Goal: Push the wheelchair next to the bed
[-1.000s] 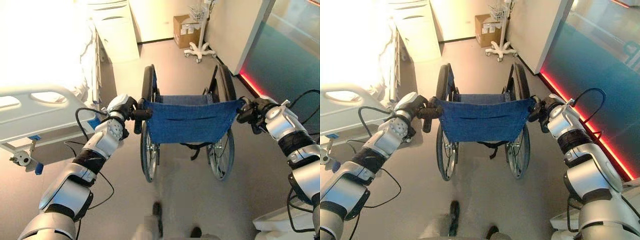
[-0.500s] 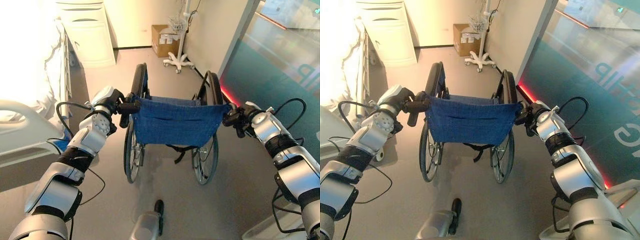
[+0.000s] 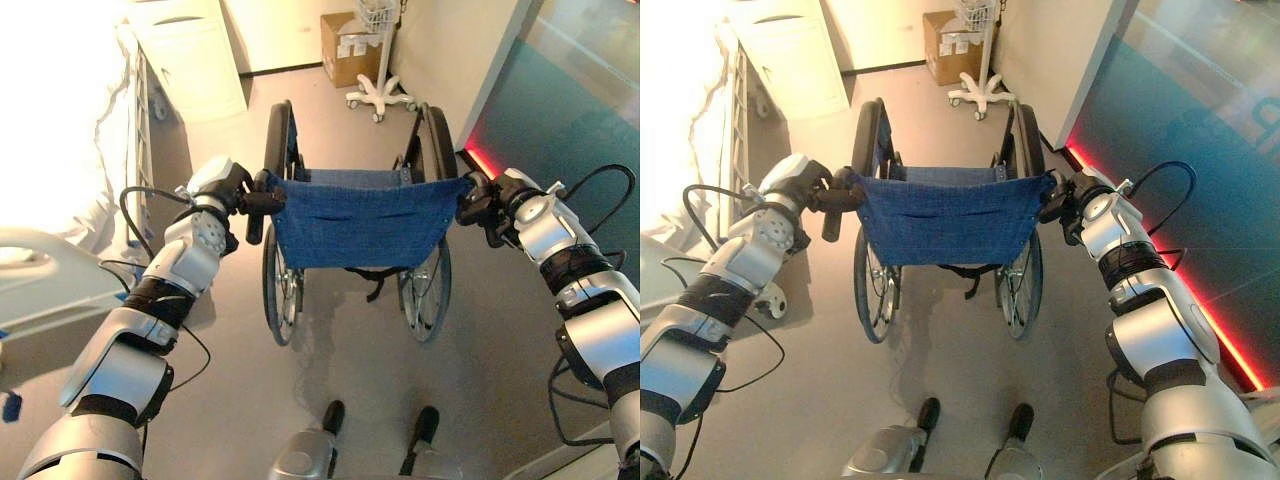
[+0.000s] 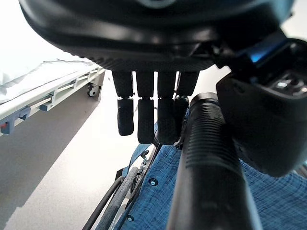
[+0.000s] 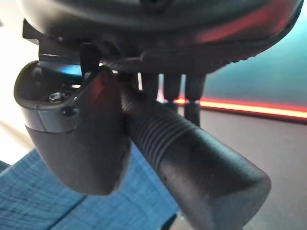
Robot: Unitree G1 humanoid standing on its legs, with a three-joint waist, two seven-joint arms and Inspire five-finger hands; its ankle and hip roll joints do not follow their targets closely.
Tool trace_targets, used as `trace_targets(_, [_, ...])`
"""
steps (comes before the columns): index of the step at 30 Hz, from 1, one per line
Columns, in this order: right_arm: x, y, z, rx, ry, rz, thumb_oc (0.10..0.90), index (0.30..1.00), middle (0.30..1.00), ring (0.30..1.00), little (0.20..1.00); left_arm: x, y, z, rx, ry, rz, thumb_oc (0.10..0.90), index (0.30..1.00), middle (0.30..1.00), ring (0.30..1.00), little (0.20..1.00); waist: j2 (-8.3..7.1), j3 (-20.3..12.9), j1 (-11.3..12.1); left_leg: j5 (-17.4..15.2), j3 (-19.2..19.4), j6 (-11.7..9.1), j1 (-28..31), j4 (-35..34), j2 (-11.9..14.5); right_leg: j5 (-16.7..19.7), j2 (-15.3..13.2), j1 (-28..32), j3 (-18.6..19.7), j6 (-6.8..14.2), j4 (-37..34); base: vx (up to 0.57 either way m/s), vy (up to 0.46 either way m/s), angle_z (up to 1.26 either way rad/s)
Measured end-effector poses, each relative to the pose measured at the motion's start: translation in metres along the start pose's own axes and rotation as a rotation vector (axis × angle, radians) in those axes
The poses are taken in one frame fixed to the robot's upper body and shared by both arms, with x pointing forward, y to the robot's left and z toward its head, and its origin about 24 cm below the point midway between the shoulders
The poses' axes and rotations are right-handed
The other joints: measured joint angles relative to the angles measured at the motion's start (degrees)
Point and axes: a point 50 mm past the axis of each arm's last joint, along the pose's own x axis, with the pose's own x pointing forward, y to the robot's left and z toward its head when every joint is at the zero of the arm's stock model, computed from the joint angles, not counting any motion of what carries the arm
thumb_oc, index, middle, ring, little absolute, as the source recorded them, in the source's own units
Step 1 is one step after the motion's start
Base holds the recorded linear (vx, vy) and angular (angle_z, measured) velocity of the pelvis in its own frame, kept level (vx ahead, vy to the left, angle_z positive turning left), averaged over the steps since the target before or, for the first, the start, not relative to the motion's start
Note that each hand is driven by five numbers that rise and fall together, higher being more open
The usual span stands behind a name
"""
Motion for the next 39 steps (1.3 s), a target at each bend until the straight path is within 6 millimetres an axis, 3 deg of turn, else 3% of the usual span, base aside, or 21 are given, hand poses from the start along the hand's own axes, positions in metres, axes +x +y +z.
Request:
trace_targets(2, [0.000,0.000,0.000,0.001,0.002,0.006,0.400,0.300,0.300,0.300,0.300,0.000,-0.001,-0.002,-0.003,0.003,-0.004,0.400,0.300,0.300,0.300,0.300,-1.31,0.0,-0.3,-2.9,-2.4,-2.6,-1.3,3.9,0.0,-0.3,-0.8,3.7,1.9,-0.3,0.4,0.54,-0.409,0.84])
trace_targets(3, [-0.001,-0.004,0.000,-0.002,-0.004,-0.003,0.400,0.300,0.300,0.300,0.300,0.000,-0.002,-0.002,-0.006,-0.004,-0.003,0.400,0.300,0.300,0.300,0.300,-1.00,0.4,-0.2,-4.2,-3.3,-3.6,-1.4,4.9,1.2,2.1,0.1,4.8,2.4,1.3,1.3,0.50,-0.377,0.74])
trace_targets(5, [-0.003,-0.010,-0.004,-0.012,-0.005,-0.013,0.400,0.300,0.300,0.300,0.300,-0.001,-0.007,0.000,-0.013,-0.013,-0.006,0.400,0.300,0.300,0.300,0.300,-0.32,0.8,-1.3,-4.8,-2.6,-3.2,-1.9,5.2,3.7,2.3,2.9,5.2,3.3,0.2,3.4,0.34,-0.259,1.00])
trace_targets(7, [-0.005,-0.012,-0.007,-0.064,0.003,-0.012,0.400,0.300,0.300,0.300,0.300,-0.005,-0.021,0.000,-0.026,-0.021,-0.041,0.400,0.300,0.300,0.300,0.300,1.32,0.5,-2.2,-7.6,-0.1,-3.3,-1.8,15.3,4.3,-1.6,3.6,5.5,2.6,-1.6,8.6,0.39,-0.297,0.96])
trace_targets(8, [-0.008,-0.016,-0.016,-0.096,0.016,-0.007,0.400,0.300,0.300,0.300,0.300,-0.009,-0.037,-0.003,-0.031,-0.020,-0.093,0.400,0.300,0.300,0.300,0.300,4.77,-1.0,-2.5,-10.0,1.2,-3.5,0.7,10.1,7.4,-4.3,6.0,5.3,2.4,-2.2,11.7,0.32,-0.221,0.64])
trace_targets(9, [-0.009,-0.020,-0.021,-0.107,0.025,-0.009,0.400,0.300,0.300,0.300,0.300,-0.011,-0.044,-0.001,-0.041,-0.035,-0.107,0.400,0.300,0.300,0.300,0.300,5.35,-1.7,-2.8,-8.8,2.6,-5.2,2.7,5.0,9.2,-6.3,6.4,4.6,2.6,-2.8,14.3,0.27,-0.197,0.70])
trace_targets(13, [-0.010,-0.027,-0.020,-0.117,0.028,-0.025,0.400,0.300,0.300,0.300,0.300,-0.011,-0.044,0.005,-0.048,-0.051,-0.092,0.400,0.300,0.300,0.300,0.300,5.35,-3.3,-2.7,-4.3,4.2,-2.3,3.3,-1.6,11.7,-9.3,7.4,2.5,0.6,-4.6,17.2,0.17,-0.238,0.53])
trace_targets(14, [-0.011,-0.030,-0.020,-0.115,0.029,-0.035,0.400,0.300,0.300,0.300,0.300,-0.009,-0.041,0.009,-0.051,-0.055,-0.079,0.400,0.300,0.300,0.300,0.300,4.93,-3.4,-3.0,-1.4,5.5,-3.0,2.0,-0.9,11.7,-10.0,7.8,2.2,-0.6,-5.2,17.7,0.17,-0.289,0.71])
trace_targets(16, [-0.009,-0.029,-0.027,-0.106,0.056,-0.029,0.400,0.300,0.300,0.300,0.300,-0.004,-0.040,0.015,-0.057,-0.054,-0.069,0.400,0.300,0.300,0.300,0.300,3.20,-5.1,-4.3,7.0,5.6,-4.7,0.1,-4.5,10.8,-12.0,8.4,0.6,-0.5,-8.4,19.1,0.19,-0.323,0.96])
trace_targets(17, [-0.008,-0.025,-0.027,-0.099,0.061,-0.019,0.400,0.300,0.300,0.300,0.300,-0.003,-0.036,0.018,-0.055,-0.060,-0.047,0.400,0.300,0.300,0.300,0.300,0.59,-5.7,-5.5,14.4,5.9,-4.7,0.4,-9.9,10.3,-12.3,7.9,0.3,-1.3,-8.7,18.0,0.18,-0.303,0.94])
trace_targets(18, [-0.007,-0.023,-0.029,-0.093,0.069,-0.014,0.400,0.300,0.300,0.300,0.300,0.000,-0.030,0.020,-0.046,-0.059,-0.035,0.400,0.300,0.300,0.300,0.300,-1.94,-5.6,-6.3,16.4,8.4,-4.2,-0.4,-9.3,10.3,-12.4,6.3,0.2,-3.4,-9.2,17.6,0.19,-0.299,0.67])
trace_targets(19, [-0.004,-0.014,-0.028,-0.083,0.073,0.002,0.400,0.300,0.300,0.300,0.300,0.001,-0.028,0.018,-0.033,-0.048,-0.028,0.400,0.300,0.300,0.300,0.300,-3.30,-5.6,-6.0,8.1,13.6,-3.7,-1.3,2.0,11.0,-12.0,6.0,1.3,-4.9,-9.1,16.8,0.17,-0.255,0.29])
trace_targets(21, [-0.002,-0.001,-0.036,-0.084,0.090,0.035,0.400,0.300,0.300,0.300,0.300,0.000,-0.042,0.008,-0.003,-0.022,-0.072,0.400,0.300,0.300,0.300,0.300,-2.77,-6.2,-6.7,2.4,18.4,-7.0,0.4,11.6,13.1,-11.7,7.4,5.6,-8.6,-8.8,14.4,0.25,-0.272,0.39])
trace_targets(25, [-0.002,0.002,-0.039,-0.089,0.101,0.036,0.400,0.300,0.300,0.300,0.300,-0.003,-0.050,0.007,0.005,-0.032,-0.092,0.400,0.300,0.300,0.300,0.300,-1.73,-6.9,-5.3,-1.2,12.3,-9.5,-1.1,11.4,10.5,-10.6,8.9,7.5,-6.7,-9.6,10.4,0.25,-0.225,0.05])
trace_targets(29, [-0.002,0.004,-0.053,-0.074,0.156,0.021,0.400,0.300,0.300,0.300,0.300,-0.008,-0.061,0.015,0.026,-0.066,-0.119,0.400,0.300,0.300,0.300,0.300,-0.88,-5.6,-1.6,0.0,16.6,-10.4,-6.5,1.9,4.8,-9.4,9.7,11.5,-4.3,-9.7,5.8,0.40,-0.062,-0.47])
trace_targets(31, [-0.001,0.010,-0.055,-0.086,0.170,0.033,0.400,0.300,0.300,0.300,0.300,-0.011,-0.068,0.009,0.027,-0.045,-0.144,0.400,0.300,0.300,0.300,0.300,2.45,-4.6,1.1,0.6,17.2,-10.2,-8.8,0.7,6.3,-9.4,11.2,16.4,-4.1,-9.6,3.6,0.60,0.066,-1.02])
trace_targets(35, [0.003,0.030,-0.054,-0.108,0.187,0.094,0.400,0.300,0.300,0.300,0.300,-0.015,-0.067,-0.005,0.032,-0.011,-0.184,0.400,0.300,0.300,0.300,0.300,6.29,-6.4,4.0,-0.8,18.3,-9.5,-9.1,1.7,9.0,-11.1,14.5,21.5,-0.1,-7.0,2.1,0.47,0.103,-0.87])
trace_targets(36, [0.003,0.030,-0.053,-0.105,0.185,0.095,0.400,0.300,0.300,0.300,0.300,-0.014,-0.066,-0.005,0.028,-0.008,-0.176,0.400,0.300,0.300,0.300,0.300,6.66,-6.6,4.2,-0.4,18.7,-10.2,-9.5,1.7,9.4,-11.6,14.8,20.5,0.1,-7.2,6.5,0.63,0.168,-0.19])
trace_targets(37, [0.004,0.027,-0.049,-0.098,0.184,0.088,0.400,0.300,0.300,0.300,0.300,-0.012,-0.058,-0.002,0.016,-0.010,-0.147,0.400,0.300,0.300,0.300,0.300,5.58,-6.6,3.8,-0.1,19.8,-11.0,-9.9,0.1,9.8,-16.2,15.9,16.1,-1.1,-9.2,18.2,0.54,0.141,0.03])
trace_targets(38, [0.005,0.029,-0.044,-0.085,0.178,0.094,0.400,0.300,0.300,0.300,0.300,-0.008,-0.039,0.002,-0.005,-0.019,-0.105,0.400,0.300,0.300,0.300,0.300,0.93,-6.5,3.4,-2.1,22.8,-11.9,-9.9,-0.1,7.3,-20.6,15.0,15.0,-1.4,-13.9,17.7,0.56,0.126,0.19])
trace_targets(39, [0.005,0.028,-0.041,-0.058,0.166,0.095,0.400,0.300,0.300,0.300,0.300,-0.006,-0.032,-0.001,-0.034,-0.013,-0.096,0.400,0.300,0.300,0.300,0.300,-0.89,-5.3,2.6,-0.7,23.4,-7.0,-8.9,3.5,5.9,-22.0,13.6,17.9,-0.4,-9.5,14.5,0.40,0.086,-0.01])
